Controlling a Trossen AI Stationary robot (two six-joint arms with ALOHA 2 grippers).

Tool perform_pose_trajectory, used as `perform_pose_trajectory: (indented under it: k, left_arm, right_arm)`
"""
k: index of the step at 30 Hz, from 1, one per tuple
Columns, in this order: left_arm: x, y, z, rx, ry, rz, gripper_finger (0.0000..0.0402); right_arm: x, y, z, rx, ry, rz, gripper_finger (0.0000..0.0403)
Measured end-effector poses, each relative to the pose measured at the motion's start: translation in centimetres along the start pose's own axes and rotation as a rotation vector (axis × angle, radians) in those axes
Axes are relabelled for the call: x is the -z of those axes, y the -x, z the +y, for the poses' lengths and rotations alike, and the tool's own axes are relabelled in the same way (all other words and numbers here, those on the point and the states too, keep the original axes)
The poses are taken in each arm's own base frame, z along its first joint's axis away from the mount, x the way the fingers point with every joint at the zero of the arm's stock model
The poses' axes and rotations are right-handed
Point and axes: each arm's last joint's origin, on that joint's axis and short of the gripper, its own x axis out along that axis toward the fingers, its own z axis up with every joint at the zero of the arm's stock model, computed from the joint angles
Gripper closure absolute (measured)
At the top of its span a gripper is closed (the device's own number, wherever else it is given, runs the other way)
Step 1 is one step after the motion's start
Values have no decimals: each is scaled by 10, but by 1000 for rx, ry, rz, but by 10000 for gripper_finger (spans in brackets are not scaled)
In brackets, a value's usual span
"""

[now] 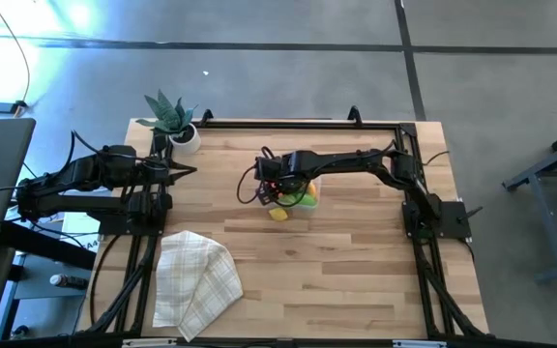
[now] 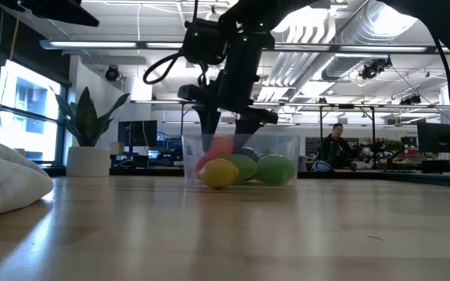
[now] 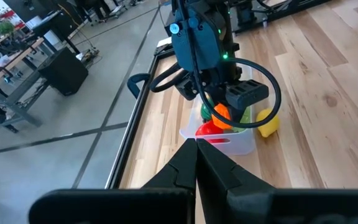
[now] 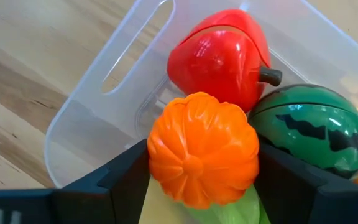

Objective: Pick and placing Produce into tupperware
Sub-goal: Put the pumpkin into the transparent bin, then adjust the transparent bin

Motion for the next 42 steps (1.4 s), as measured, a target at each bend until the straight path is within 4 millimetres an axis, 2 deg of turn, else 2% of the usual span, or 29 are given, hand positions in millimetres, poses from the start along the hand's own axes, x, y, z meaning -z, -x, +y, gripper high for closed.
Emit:
perform_pose_trajectory:
  k: [7, 25, 31, 36, 42]
  left_arm:
    - [0, 0, 0, 0, 0, 0, 401]
    - [0, 0, 0, 0, 0, 0, 401]
    - [0, 0, 0, 0, 0, 0, 401]
    - [0, 0, 0, 0, 0, 0, 401]
    - [0, 0, 0, 0, 0, 0, 401]
  right_arm:
    - [0, 0, -1, 6, 12, 5, 129]
    - [-2, 3, 1, -18, 17, -17, 127]
    - [-4, 27, 0, -25, 14, -76, 127]
    - [-3, 56, -2, -54, 13, -108, 127]
    - [19, 91, 9, -132, 98, -101, 127]
